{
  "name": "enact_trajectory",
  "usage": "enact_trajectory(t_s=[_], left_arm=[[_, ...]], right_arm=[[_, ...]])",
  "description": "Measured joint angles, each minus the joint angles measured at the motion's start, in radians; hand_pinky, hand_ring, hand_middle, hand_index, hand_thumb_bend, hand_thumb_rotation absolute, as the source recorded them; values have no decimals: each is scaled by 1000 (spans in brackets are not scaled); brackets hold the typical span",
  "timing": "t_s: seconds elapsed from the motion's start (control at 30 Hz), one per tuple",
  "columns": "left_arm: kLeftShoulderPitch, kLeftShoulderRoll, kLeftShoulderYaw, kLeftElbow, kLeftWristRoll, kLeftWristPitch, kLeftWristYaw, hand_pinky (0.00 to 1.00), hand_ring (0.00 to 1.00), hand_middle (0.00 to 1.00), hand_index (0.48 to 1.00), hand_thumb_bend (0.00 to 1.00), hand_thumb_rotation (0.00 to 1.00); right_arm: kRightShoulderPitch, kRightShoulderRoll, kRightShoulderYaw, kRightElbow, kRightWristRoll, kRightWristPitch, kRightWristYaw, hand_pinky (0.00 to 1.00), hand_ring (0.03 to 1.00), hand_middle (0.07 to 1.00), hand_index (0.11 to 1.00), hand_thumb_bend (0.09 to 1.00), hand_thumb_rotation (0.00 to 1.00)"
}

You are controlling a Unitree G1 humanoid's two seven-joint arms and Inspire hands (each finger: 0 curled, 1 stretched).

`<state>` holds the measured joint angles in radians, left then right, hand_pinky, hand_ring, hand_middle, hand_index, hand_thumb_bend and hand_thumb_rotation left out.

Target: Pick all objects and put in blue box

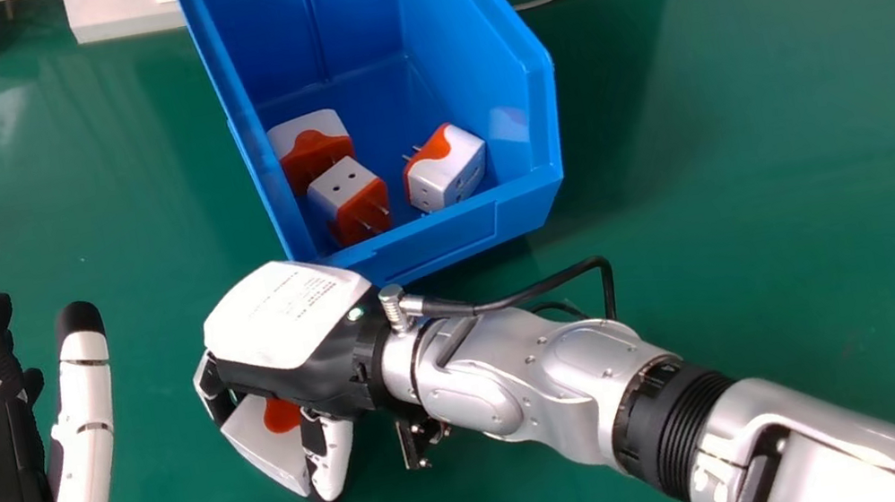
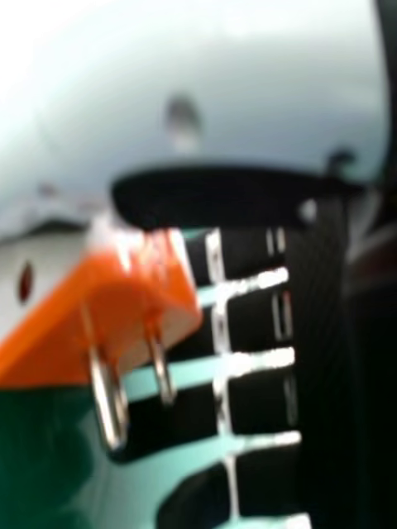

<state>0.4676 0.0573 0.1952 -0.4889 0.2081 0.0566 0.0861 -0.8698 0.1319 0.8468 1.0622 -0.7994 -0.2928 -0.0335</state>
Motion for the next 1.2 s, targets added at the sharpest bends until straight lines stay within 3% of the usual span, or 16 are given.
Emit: enact_trajectory(t_s=[0.3, 0.63, 0.77, 1.2], left_arm=[[2, 0, 5, -5, -1, 1, -8, 946, 998, 989, 980, 398, 933], [0, 1, 11, -5, -2, 0, -18, 944, 998, 989, 980, 399, 933], [-3, 3, 19, -4, -6, 1, -20, 944, 998, 989, 980, 398, 933], [-33, 19, 28, 18, -10, 10, -21, 942, 997, 988, 979, 401, 931]], right_arm=[[20, 0, -19, -4, 35, 19, 10, 88, 143, 423, 476, 514, 3], [48, -2, -24, -31, 44, 22, 1, 93, 141, 414, 474, 511, 2], [94, -9, -33, -88, 49, 41, 10, 129, 171, 430, 477, 511, 2], [381, -205, -82, -539, 91, -6, 177, 81, 122, 462, 484, 517, 0]])
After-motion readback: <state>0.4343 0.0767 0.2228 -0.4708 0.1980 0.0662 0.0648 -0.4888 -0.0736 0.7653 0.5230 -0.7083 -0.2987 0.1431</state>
